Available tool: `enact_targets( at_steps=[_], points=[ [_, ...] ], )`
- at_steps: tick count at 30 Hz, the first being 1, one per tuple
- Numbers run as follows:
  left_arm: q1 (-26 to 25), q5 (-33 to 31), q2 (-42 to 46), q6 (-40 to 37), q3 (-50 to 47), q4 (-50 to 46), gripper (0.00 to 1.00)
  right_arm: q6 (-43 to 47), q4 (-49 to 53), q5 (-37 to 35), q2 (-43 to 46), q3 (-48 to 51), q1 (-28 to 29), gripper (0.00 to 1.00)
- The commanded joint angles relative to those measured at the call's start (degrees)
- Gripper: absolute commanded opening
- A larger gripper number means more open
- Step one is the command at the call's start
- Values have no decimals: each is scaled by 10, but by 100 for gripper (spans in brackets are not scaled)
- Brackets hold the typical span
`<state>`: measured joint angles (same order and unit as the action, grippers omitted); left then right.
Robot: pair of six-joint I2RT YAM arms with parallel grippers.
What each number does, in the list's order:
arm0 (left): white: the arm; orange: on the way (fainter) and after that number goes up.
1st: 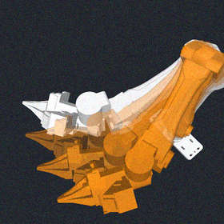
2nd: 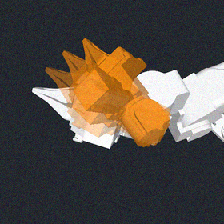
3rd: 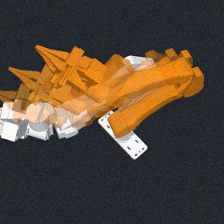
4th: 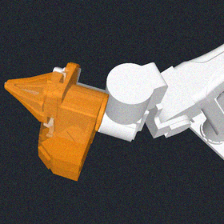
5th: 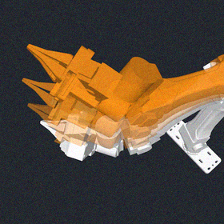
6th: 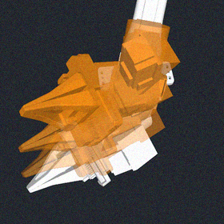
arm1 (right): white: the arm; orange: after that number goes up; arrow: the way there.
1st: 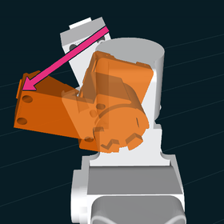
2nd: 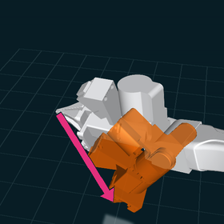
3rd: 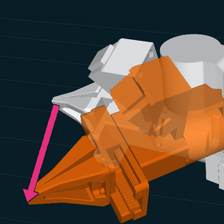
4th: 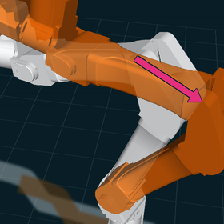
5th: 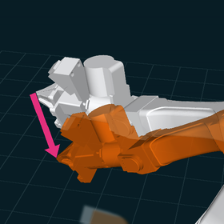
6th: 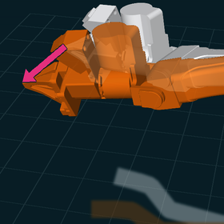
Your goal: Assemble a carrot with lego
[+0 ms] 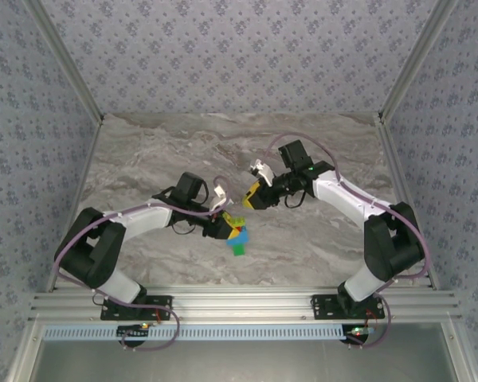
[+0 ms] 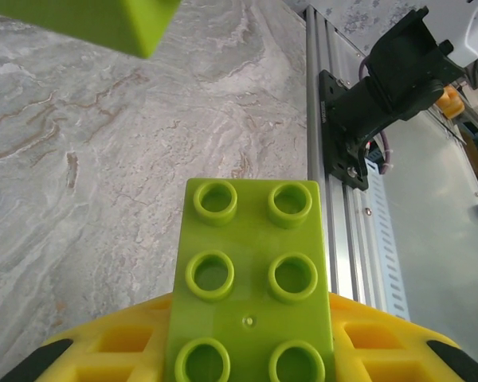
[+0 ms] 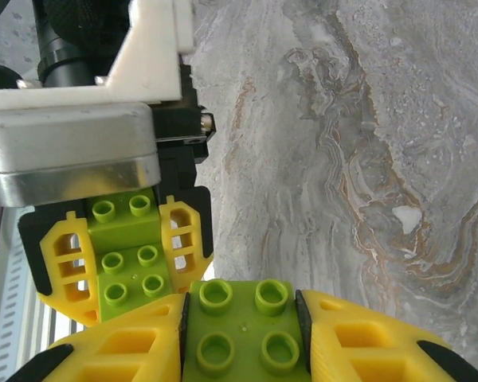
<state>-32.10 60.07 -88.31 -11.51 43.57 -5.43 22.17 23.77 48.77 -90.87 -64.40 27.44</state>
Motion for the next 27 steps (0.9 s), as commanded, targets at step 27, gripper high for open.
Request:
enact_targets(
  at_steps=[27],
  points=[
    [4, 69, -2, -22, 38, -9, 34, -179, -296, 177, 46, 144, -24, 35]
  ],
)
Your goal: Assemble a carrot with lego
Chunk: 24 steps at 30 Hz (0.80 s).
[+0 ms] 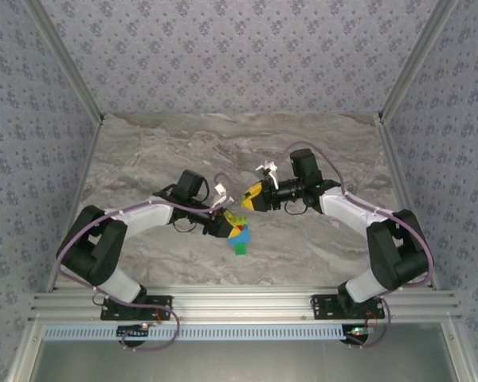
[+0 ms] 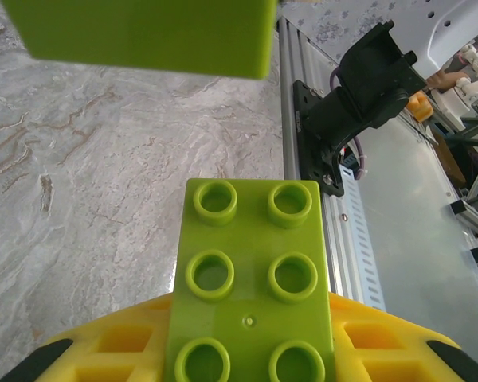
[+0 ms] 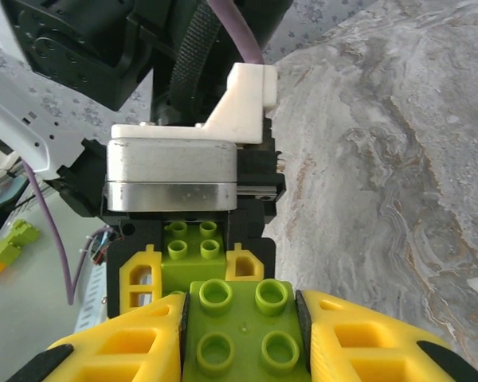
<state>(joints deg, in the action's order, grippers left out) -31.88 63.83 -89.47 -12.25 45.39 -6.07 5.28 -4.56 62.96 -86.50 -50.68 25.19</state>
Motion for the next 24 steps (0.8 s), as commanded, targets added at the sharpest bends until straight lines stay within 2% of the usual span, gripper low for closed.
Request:
enact_targets(
  at_steps=[1, 16, 24],
  points=[
    [3, 32, 10, -15, 20, -3, 34, -7, -6, 37, 1, 6, -1, 35],
    [7, 35, 16, -10, 23, -1, 33, 66, 97, 64, -27, 3, 5, 35],
    [8, 34, 16, -10, 24, -1, 33, 75, 115, 61, -42, -13, 12, 35]
  ],
)
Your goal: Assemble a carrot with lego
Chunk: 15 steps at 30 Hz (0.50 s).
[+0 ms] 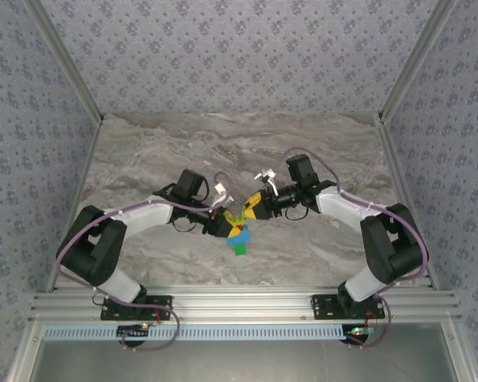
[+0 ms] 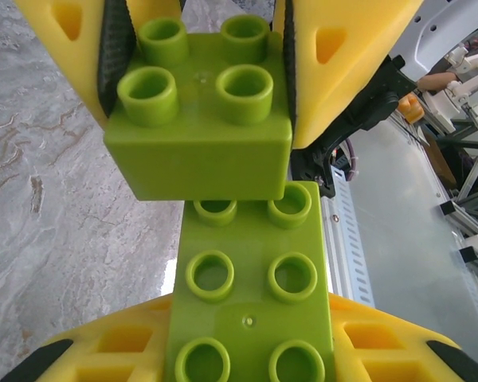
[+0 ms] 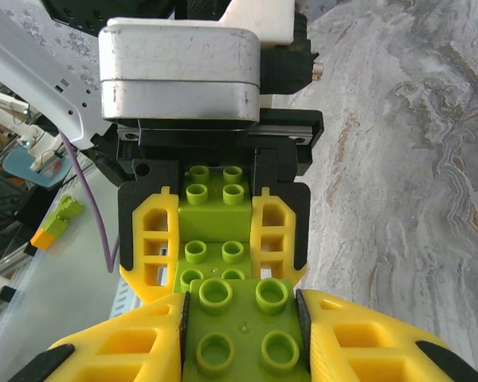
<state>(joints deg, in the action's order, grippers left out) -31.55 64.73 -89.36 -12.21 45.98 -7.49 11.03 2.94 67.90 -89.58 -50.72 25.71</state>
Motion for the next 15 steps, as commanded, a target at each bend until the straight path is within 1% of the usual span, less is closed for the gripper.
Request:
enact_targets(
  at_steps=[1, 9, 15],
  points=[
    [4, 24, 14, -10, 18, 13, 33, 19, 43, 11, -12, -15, 9, 35],
    [4, 17, 14, -11, 17, 13, 33, 24, 57, 10, -22, -28, 18, 34],
    [9, 11, 16, -9, 15, 19, 33, 43, 86, 14, -22, -27, 18, 34]
  ],
)
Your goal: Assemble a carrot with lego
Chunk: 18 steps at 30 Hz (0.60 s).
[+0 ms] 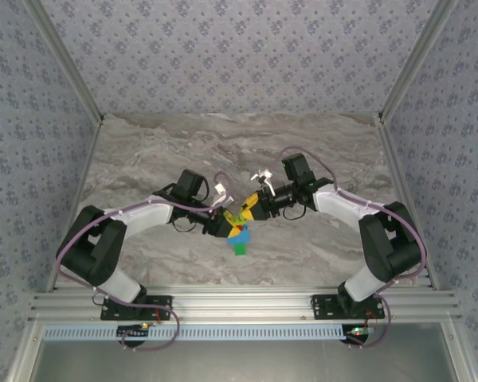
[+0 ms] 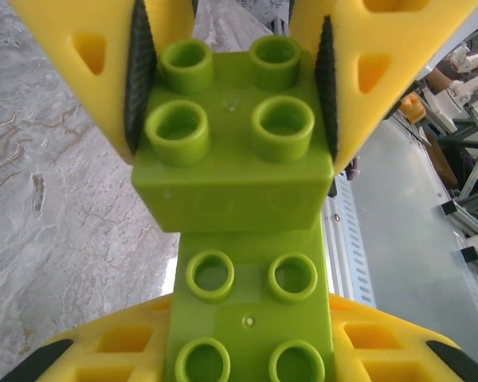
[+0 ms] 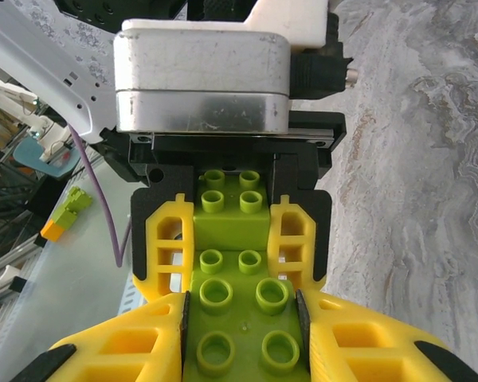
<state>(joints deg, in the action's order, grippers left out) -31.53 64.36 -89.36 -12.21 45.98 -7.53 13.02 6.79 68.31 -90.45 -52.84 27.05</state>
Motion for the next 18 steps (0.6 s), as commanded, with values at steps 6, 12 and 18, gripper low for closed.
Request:
enact_targets(
  at_steps=[6, 12, 18],
  points=[
    [16, 11, 14, -4, 16, 26, 33, 36, 70, 13, -17, -6, 6, 34],
    [16, 0, 12, -5, 16, 24, 33, 54, 98, 3, -30, -19, 11, 34],
    [21, -3, 6, -11, 17, 17, 33, 73, 127, -17, -32, -20, 11, 34]
  ],
)
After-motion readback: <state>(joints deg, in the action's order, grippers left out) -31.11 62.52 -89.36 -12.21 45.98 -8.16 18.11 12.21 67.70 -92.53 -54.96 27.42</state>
